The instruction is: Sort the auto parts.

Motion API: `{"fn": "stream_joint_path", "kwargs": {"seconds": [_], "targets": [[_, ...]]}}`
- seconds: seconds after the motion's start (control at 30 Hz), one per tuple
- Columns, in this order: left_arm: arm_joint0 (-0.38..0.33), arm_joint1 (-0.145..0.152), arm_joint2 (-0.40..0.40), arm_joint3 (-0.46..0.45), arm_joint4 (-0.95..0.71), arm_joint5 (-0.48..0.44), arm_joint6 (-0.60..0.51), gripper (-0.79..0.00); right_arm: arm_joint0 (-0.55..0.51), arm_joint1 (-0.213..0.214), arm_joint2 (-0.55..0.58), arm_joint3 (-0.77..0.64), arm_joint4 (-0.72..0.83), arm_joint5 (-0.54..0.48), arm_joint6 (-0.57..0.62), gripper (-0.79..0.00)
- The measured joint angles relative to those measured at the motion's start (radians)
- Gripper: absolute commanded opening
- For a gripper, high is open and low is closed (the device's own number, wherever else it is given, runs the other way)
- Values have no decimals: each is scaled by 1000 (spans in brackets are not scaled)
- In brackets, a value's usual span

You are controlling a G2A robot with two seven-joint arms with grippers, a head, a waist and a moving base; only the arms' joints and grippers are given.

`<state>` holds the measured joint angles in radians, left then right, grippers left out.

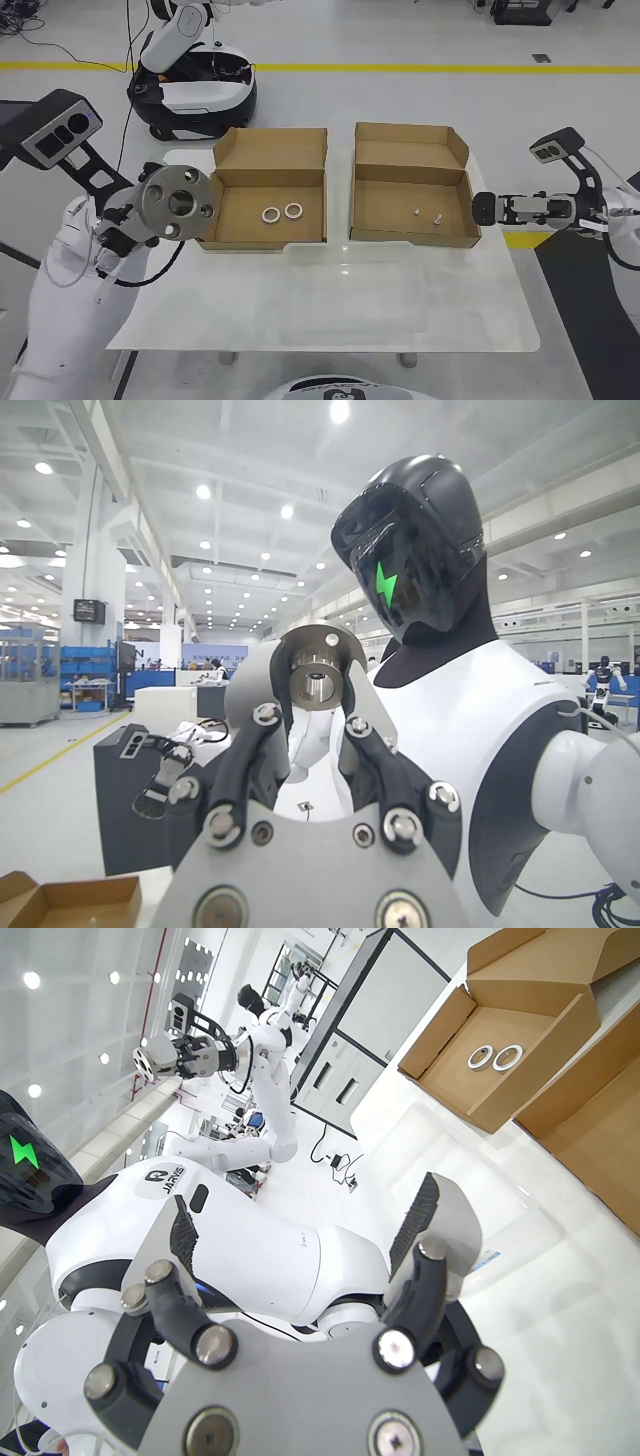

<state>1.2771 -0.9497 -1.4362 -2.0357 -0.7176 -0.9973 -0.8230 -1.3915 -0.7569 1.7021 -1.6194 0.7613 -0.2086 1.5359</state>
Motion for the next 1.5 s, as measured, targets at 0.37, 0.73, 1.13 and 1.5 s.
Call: {"fn": "stream_joint_path", "kwargs": {"seconds": [0.37, 0.73, 1.13, 1.5], "targets": [[19, 22, 2, 35, 28, -9, 8, -785, 0, 0, 0, 0, 0, 0, 0, 0], [26, 11, 0, 21, -102, -15, 15, -785, 0, 0, 0, 0, 0, 0, 0, 0], [26, 11, 0, 21, -102, -15, 15, -785, 0, 0, 0, 0, 0, 0, 0, 0], [36, 6, -42, 31, 260, 234, 122, -785, 0, 0, 0, 0, 0, 0, 0, 0]]}}
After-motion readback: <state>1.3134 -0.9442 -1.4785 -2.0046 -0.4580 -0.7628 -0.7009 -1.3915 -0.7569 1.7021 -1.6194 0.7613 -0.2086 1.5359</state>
